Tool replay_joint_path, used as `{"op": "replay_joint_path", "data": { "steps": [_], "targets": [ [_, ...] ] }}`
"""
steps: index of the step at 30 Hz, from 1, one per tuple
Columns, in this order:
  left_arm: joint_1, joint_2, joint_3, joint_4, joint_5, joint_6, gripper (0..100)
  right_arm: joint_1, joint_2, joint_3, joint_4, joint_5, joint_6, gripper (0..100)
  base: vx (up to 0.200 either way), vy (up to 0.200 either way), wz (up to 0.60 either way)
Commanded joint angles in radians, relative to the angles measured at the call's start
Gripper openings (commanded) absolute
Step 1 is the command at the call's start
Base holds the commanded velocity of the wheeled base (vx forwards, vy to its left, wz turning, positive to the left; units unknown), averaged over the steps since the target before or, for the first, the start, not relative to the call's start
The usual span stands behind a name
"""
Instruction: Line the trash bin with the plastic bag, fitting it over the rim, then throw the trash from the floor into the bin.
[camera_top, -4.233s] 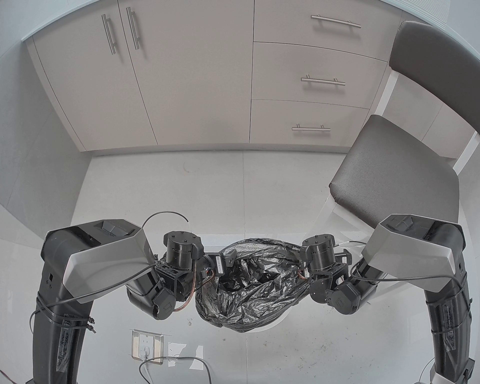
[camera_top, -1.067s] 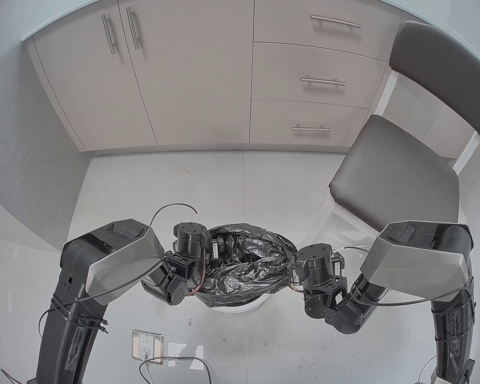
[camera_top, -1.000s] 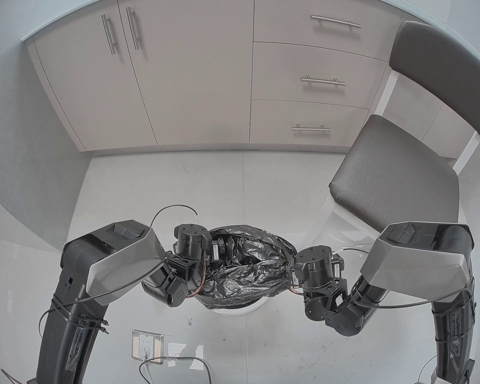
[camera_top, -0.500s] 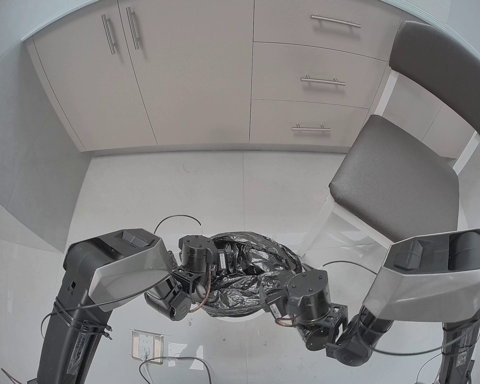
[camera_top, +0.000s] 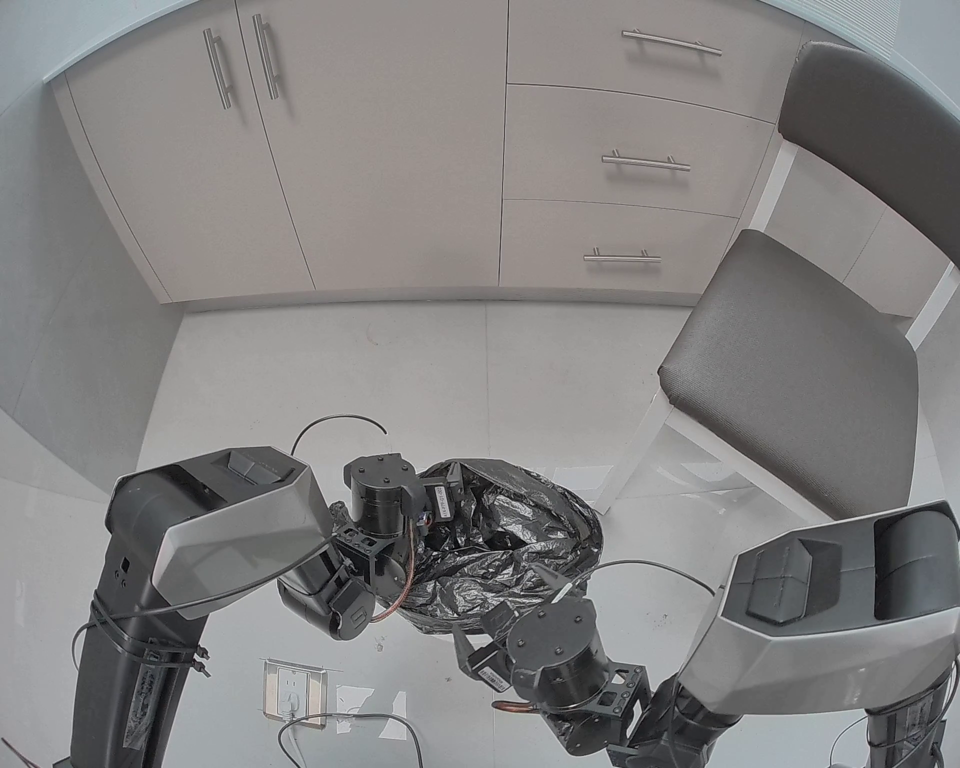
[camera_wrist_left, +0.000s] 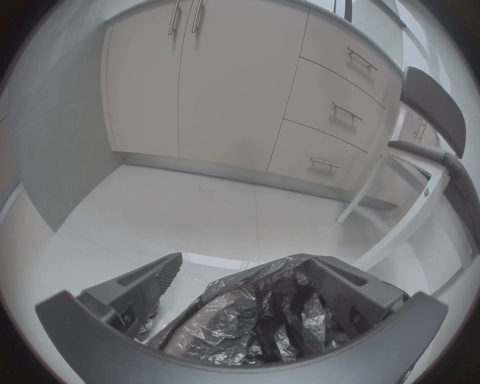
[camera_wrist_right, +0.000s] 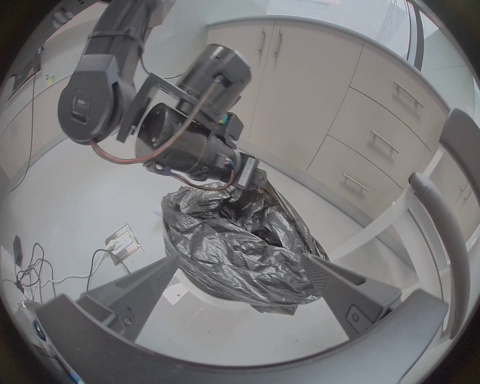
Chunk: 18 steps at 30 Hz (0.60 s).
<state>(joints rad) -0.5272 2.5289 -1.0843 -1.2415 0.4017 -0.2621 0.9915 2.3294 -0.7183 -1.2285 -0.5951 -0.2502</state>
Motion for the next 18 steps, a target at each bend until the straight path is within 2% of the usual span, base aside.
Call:
{"op": "replay_joint_path", "data": {
  "steps": [1,9,12,18],
  "targets": [
    [0.003,-0.013,0.004,-0.001,0.0,0.0,100,0.035,0.025,-0.027,-0.002,0.001,-0.006,100,0.0,0.0,0.0],
    [0.0,-0.013,0.012,-0.001,0.0,-0.002,100,0.044,0.096,-0.087,-0.014,0.001,-0.009,100,0.0,0.0,0.0],
    [0.0,-0.016,0.02,-0.001,0.0,-0.003,100,0.036,0.116,-0.124,-0.012,0.028,-0.009,100,0.0,0.0,0.0],
    [-0.016,-0.035,0.058,-0.012,-0.001,-0.017,100,0.019,0.166,-0.193,-0.011,0.032,-0.011,100,0.0,0.0,0.0]
  ]
}}
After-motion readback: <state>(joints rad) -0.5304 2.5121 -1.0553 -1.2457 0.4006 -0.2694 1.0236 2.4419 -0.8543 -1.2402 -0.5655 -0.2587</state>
